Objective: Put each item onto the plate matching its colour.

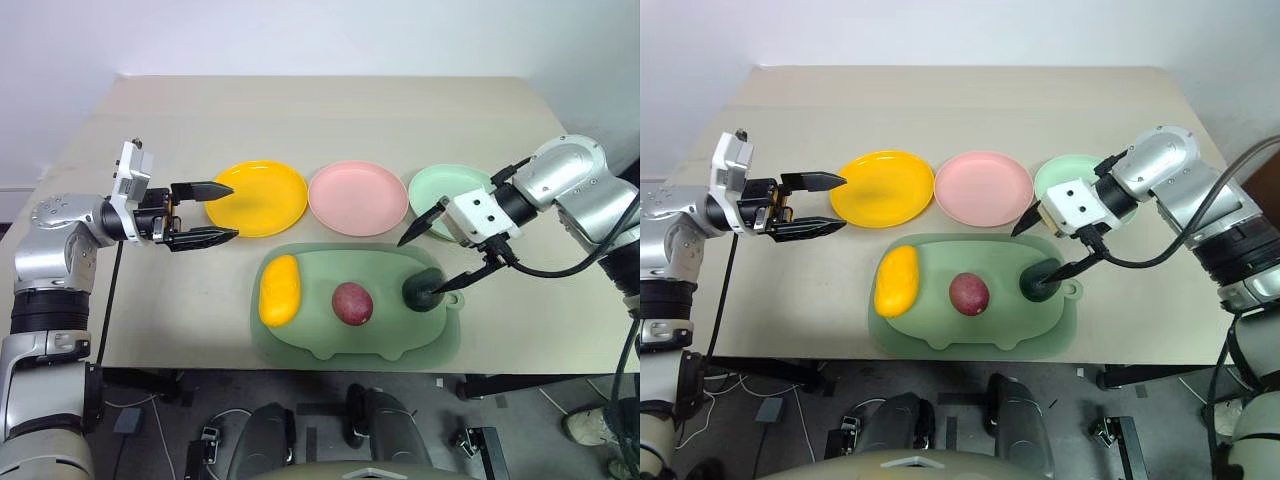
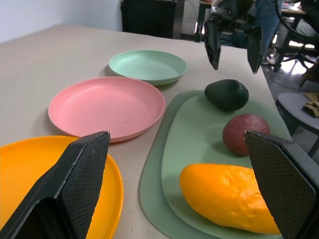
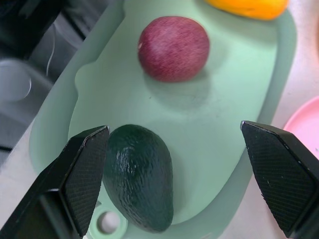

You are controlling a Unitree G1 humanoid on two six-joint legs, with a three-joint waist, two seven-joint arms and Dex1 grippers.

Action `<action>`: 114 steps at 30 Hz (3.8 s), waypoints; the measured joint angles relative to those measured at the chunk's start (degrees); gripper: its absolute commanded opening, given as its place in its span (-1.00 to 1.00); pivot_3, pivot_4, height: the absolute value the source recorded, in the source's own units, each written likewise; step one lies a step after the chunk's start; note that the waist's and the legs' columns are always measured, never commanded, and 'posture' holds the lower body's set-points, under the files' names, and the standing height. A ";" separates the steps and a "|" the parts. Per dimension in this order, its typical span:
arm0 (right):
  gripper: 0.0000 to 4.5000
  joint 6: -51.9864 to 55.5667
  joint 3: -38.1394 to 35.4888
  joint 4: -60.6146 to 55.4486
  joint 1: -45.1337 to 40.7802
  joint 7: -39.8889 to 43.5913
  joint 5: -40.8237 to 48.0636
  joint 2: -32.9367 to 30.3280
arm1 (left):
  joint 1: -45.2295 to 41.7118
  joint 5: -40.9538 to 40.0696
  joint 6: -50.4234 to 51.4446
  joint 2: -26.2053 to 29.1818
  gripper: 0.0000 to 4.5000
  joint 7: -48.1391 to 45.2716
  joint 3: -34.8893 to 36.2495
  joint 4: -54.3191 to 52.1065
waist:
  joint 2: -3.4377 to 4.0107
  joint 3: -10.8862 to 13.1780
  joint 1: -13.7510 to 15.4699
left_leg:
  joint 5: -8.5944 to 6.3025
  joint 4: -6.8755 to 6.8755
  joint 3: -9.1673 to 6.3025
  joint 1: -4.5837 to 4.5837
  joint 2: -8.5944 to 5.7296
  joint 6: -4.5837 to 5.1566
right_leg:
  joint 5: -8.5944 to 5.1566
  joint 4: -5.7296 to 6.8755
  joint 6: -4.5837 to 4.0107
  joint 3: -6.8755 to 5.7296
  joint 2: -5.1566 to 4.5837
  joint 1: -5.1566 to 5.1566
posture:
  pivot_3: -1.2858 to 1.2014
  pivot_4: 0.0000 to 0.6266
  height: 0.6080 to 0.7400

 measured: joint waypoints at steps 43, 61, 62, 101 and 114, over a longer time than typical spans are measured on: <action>0.98 -17.36 2.71 6.97 2.51 0.01 -15.08 6.87 | 1.29 -0.19 1.38 1.06 1.00 0.89 0.37 -2.58 | 0.00 0.00 0.10 | 0.03 0.02 0.06 0.00 0.01 -0.05 | 0.00 0.01 0.00 0.07 0.04 -0.03 | 0.03 -0.52 1.00; 0.29 -7.72 2.92 6.79 1.55 0.01 -15.10 6.54 | 1.35 -0.24 2.31 1.66 1.00 1.76 0.74 -3.13 | 0.01 0.01 0.00 | 0.02 0.01 0.07 0.01 0.01 -0.04 | 0.00 0.03 -0.01 0.09 0.05 -0.04 | 0.03 -0.52 1.00; 0.29 -7.57 2.91 6.48 1.54 0.01 -14.92 6.54 | 1.35 -0.25 2.32 1.66 1.00 1.76 0.76 -3.13 | 0.01 0.01 0.00 | 0.02 0.01 0.07 0.01 0.01 -0.04 | 0.00 0.03 -0.01 0.09 0.05 -0.04 | 0.03 -0.52 1.00; 0.29 -1.17 -17.44 40.72 -7.40 -23.47 -28.42 17.79 | 1.48 -1.20 2.24 0.84 1.00 1.49 0.51 -3.03 | 0.01 0.01 -0.22 | 0.02 -0.02 0.14 -0.02 0.01 -0.04 | 0.01 0.05 -0.01 0.21 0.06 -0.10 | 0.03 -0.52 1.00; 0.29 -11.17 -15.02 51.48 -9.93 -32.50 -42.42 17.04 | 1.69 -1.24 2.37 0.84 1.00 1.70 0.51 -3.10 | 0.02 0.01 -0.35 | 0.03 -0.03 0.18 -0.03 0.00 -0.04 | 0.01 0.06 -0.01 0.26 0.07 -0.14 | 0.03 -0.52 1.00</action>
